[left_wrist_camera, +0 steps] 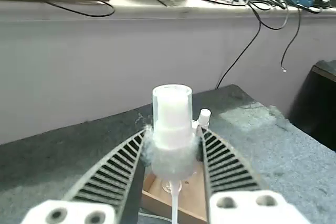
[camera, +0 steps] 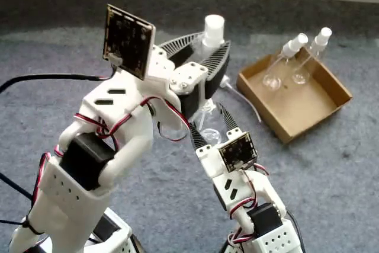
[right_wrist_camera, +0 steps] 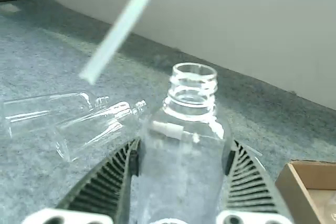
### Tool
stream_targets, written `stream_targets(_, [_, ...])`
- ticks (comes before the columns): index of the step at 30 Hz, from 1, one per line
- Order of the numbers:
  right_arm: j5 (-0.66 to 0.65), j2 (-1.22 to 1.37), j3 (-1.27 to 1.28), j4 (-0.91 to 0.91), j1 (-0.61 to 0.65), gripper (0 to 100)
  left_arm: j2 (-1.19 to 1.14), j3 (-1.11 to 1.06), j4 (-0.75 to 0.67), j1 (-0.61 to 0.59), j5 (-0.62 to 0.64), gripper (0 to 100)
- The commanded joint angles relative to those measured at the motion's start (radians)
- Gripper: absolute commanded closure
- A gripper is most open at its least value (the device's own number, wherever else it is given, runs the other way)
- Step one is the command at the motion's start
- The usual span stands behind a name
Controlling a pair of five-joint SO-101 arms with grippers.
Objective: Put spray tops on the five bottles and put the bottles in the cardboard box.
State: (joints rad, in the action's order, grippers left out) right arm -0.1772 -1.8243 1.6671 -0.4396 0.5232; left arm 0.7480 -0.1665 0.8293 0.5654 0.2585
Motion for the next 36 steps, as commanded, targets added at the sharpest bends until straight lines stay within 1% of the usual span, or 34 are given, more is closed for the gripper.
stream_targets(1, [-0.012, -0.007, 0.174, -0.001, 0.007, 87.2, 0.077, -0.119, -0.221, 0.018, -0.011, 97])
stream_targets(6, [-0.012, -0.007, 0.174, -0.002, 0.007, 87.2, 0.122, -0.294, -0.402, 0.012, -0.012, 97])
stream_targets(9, [-0.012, -0.007, 0.174, -0.024, 0.007, 87.2, 0.154, -0.381, -0.557, -0.058, -0.012, 97])
stream_targets(11, [-0.012, -0.007, 0.174, -0.028, 0.007, 87.2, 0.173, -0.438, -0.621, -0.090, -0.011, 97])
stream_targets(13, [-0.012, -0.008, 0.174, -0.027, 0.007, 87.2, 0.194, -0.493, -0.640, -0.097, -0.011, 97])
stream_targets(21, [-0.012, -0.008, 0.174, -0.027, 0.007, 87.2, 0.351, -0.625, -0.641, -0.093, -0.009, 97])
stream_targets(27, [-0.012, -0.008, 0.174, -0.027, 0.007, 87.2, 0.369, -0.748, -0.646, -0.093, -0.005, 97])
stream_targets(29, [-0.012, -0.008, 0.174, -0.027, 0.007, 87.2, 0.369, -0.757, -0.651, -0.093, -0.005, 97])
stream_targets(33, [-0.012, -0.008, 0.174, -0.028, 0.007, 87.2, 0.371, -0.748, -0.750, -0.093, -0.006, 97])
stream_targets(36, [-0.012, -0.008, 0.174, -0.028, 0.007, 87.2, 0.371, -0.699, -0.775, -0.093, -0.003, 97])
